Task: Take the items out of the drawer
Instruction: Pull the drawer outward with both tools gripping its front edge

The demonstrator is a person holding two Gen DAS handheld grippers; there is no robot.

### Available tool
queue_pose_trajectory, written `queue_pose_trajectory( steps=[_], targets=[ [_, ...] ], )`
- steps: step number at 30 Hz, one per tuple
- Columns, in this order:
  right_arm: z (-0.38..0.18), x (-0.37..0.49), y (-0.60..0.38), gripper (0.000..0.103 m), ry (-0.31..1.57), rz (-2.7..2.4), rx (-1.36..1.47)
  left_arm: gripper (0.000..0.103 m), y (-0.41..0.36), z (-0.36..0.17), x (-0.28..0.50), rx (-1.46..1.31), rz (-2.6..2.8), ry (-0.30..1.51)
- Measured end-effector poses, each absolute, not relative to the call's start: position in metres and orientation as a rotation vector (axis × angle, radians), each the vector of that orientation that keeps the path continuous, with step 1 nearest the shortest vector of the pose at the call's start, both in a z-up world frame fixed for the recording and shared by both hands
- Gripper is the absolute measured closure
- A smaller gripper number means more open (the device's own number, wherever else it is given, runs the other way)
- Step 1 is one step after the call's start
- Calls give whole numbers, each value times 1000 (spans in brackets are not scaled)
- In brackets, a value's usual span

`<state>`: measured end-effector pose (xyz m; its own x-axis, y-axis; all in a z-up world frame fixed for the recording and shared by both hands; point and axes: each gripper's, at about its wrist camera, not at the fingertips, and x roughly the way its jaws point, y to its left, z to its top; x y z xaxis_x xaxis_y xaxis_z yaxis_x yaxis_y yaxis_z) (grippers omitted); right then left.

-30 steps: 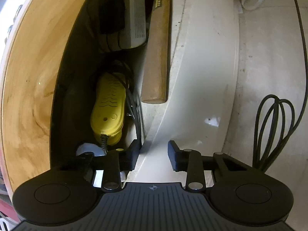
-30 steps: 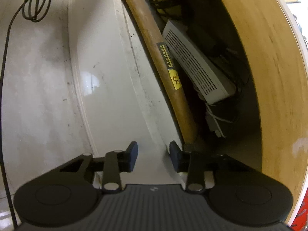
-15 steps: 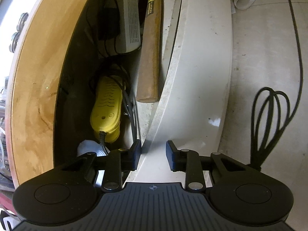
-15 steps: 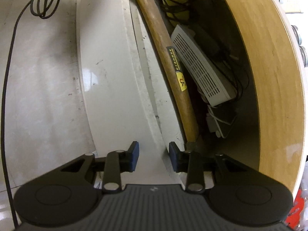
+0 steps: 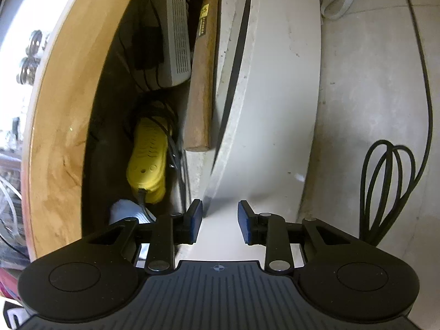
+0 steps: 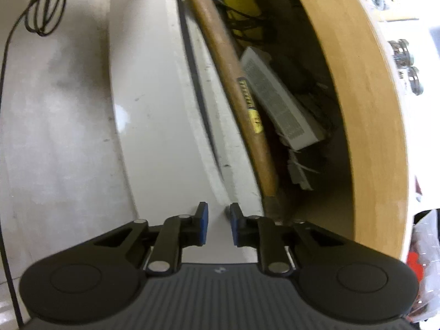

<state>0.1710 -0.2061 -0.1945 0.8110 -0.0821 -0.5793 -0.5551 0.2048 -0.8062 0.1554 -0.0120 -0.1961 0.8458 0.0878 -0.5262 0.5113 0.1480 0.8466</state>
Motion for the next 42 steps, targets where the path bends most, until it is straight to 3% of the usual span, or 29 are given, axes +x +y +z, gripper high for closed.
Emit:
queue_pose_trajectory(
  steps=[2, 3, 5, 6, 9, 12, 14, 16, 42],
  targets=[
    [-193, 176, -206, 62, 578, 351, -1338, 52, -12, -198, 159, 1431, -300, 505],
    [-193, 178, -206, 55, 575, 350, -1338, 47, -12, -197, 161, 1424, -297, 509],
    [-193, 181, -204, 25, 576, 359, -1329, 40, -12, -196, 166, 1398, -309, 532],
    [-194, 182, -203, 25, 580, 366, -1326, 40, -12, -197, 168, 1391, -313, 544],
    [-197, 183, -201, 30, 595, 383, -1321, 40, -12, -200, 173, 1383, -319, 579],
    [-204, 184, -202, 60, 631, 380, -1339, 42, -10, -205, 176, 1379, -333, 619],
    [-206, 183, -204, 62, 630, 381, -1349, 59, -9, -206, 174, 1379, -303, 587],
    [-206, 182, -203, 63, 638, 380, -1351, 65, -11, -201, 177, 1355, -286, 596],
    [-183, 111, -202, 72, 770, 502, -1363, 67, -22, -194, 110, 1370, -384, 717]
  ],
)
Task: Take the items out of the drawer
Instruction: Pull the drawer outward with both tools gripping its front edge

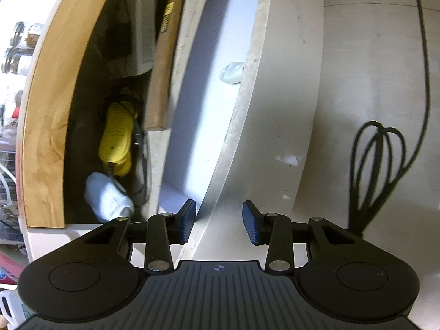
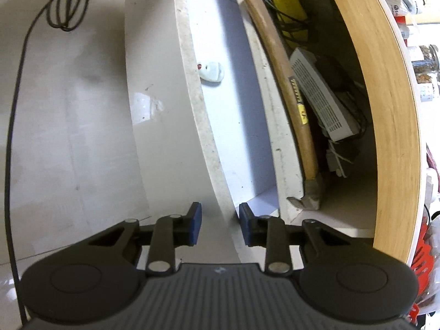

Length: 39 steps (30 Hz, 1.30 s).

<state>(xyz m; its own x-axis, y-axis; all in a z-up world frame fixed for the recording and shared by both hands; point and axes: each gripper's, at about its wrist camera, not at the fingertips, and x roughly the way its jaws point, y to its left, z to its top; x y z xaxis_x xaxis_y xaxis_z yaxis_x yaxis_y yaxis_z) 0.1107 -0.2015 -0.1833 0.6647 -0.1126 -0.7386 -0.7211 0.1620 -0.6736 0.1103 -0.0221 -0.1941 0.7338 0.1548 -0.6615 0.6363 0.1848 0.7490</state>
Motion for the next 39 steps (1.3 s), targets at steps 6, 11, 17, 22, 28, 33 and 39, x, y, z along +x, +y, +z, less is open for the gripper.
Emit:
queue_pose_trajectory(
  steps=[6, 11, 17, 22, 28, 33, 39],
  targets=[
    [-175, 93, -203, 75, 813, 559, -1352, 69, -26, -195, 93, 1382, -417, 757],
    [-171, 83, -204, 76, 848, 588, -1338, 71, -26, -193, 85, 1371, -439, 792],
    [-169, 70, -204, 77, 881, 632, -1343, 71, -28, -196, 73, 1387, -476, 822],
    [-168, 61, -202, 78, 885, 648, -1350, 71, -29, -198, 68, 1403, -452, 822],
    [-169, 62, -201, 78, 888, 645, -1353, 71, -28, -197, 62, 1400, -452, 816],
    [-168, 63, -200, 78, 890, 648, -1351, 71, -29, -195, 63, 1380, -450, 825],
    [-168, 63, -200, 78, 889, 646, -1356, 71, -30, -192, 60, 1363, -447, 829]
  ],
)
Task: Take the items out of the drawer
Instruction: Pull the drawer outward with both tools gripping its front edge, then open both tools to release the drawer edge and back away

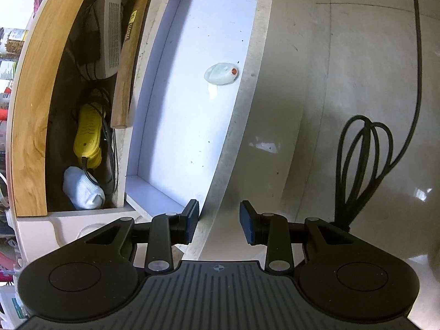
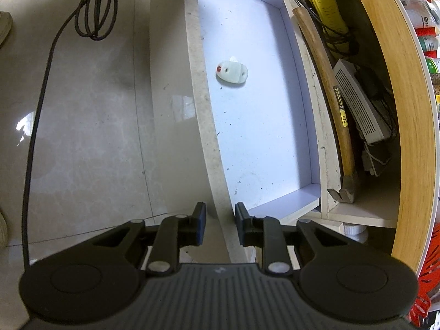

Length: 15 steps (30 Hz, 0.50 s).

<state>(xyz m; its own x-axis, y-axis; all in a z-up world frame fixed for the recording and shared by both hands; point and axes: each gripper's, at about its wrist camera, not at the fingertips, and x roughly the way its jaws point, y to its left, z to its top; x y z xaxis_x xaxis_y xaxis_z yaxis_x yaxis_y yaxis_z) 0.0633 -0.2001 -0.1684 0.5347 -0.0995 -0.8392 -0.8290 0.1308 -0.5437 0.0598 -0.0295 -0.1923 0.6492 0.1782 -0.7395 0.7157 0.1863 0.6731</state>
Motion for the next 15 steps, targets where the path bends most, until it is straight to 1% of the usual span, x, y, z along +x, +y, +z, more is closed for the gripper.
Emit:
queue_pose_trajectory(
  steps=[13, 15],
  targets=[
    [-166, 67, -201, 78, 903, 641, -1320, 71, -33, -195, 61, 1381, -456, 819],
    [-166, 67, -200, 76, 905, 639, -1319, 70, -34, -195, 61, 1381, -455, 820]
  ],
)
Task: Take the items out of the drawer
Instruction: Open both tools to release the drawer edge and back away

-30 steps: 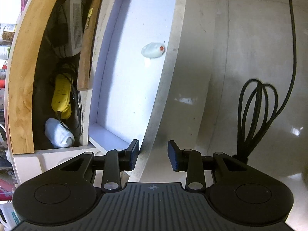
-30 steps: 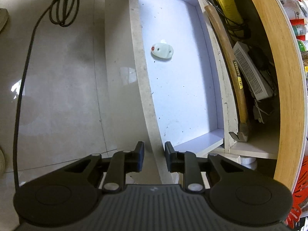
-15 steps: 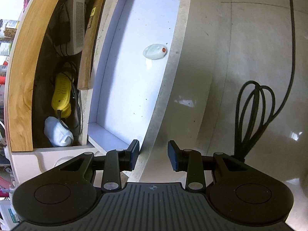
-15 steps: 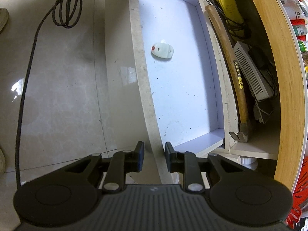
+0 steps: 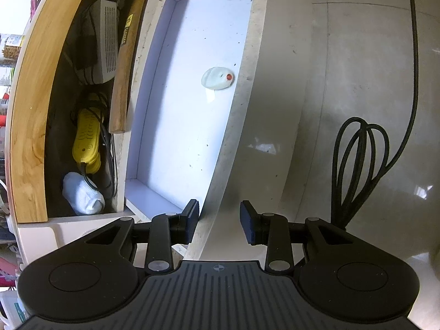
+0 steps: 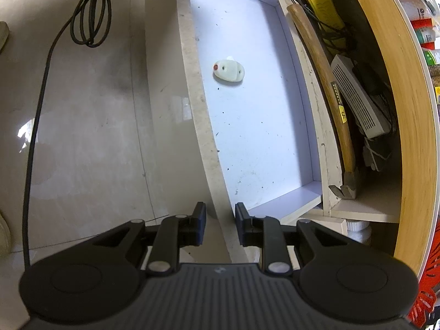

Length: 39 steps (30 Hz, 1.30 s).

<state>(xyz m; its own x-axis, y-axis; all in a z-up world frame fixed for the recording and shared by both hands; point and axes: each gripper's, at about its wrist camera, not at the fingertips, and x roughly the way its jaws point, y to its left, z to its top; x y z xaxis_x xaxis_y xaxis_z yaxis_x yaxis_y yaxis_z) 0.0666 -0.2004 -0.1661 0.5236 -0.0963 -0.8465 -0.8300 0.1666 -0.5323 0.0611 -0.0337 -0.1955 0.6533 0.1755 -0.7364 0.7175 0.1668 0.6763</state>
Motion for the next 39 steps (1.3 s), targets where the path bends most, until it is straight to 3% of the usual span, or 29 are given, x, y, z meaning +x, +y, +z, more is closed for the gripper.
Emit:
queue_pose_trajectory(
  steps=[3, 4, 5, 7, 8, 11, 25, 39],
  targets=[
    [-167, 66, -201, 69, 908, 636, -1315, 67, -34, -195, 62, 1367, -455, 831],
    [-167, 65, -201, 54, 903, 630, -1310, 62, -35, -196, 63, 1363, -456, 836],
    [-168, 65, -201, 25, 897, 622, -1305, 52, -36, -196, 62, 1361, -459, 841],
    [-165, 63, -201, 0, 858, 613, -1294, 36, -38, -198, 61, 1363, -465, 837],
    [-163, 63, -200, 0, 847, 617, -1283, 29, -39, -198, 60, 1366, -462, 822],
    [-158, 66, -199, 0, 833, 601, -1251, 20, -41, -197, 58, 1374, -457, 776],
    [-157, 65, -195, 0, 821, 602, -1250, 19, -45, -191, 58, 1328, -459, 762],
    [-122, 84, -193, 0, 902, 477, -898, 19, -42, -149, 82, 864, -327, 878]
  ],
)
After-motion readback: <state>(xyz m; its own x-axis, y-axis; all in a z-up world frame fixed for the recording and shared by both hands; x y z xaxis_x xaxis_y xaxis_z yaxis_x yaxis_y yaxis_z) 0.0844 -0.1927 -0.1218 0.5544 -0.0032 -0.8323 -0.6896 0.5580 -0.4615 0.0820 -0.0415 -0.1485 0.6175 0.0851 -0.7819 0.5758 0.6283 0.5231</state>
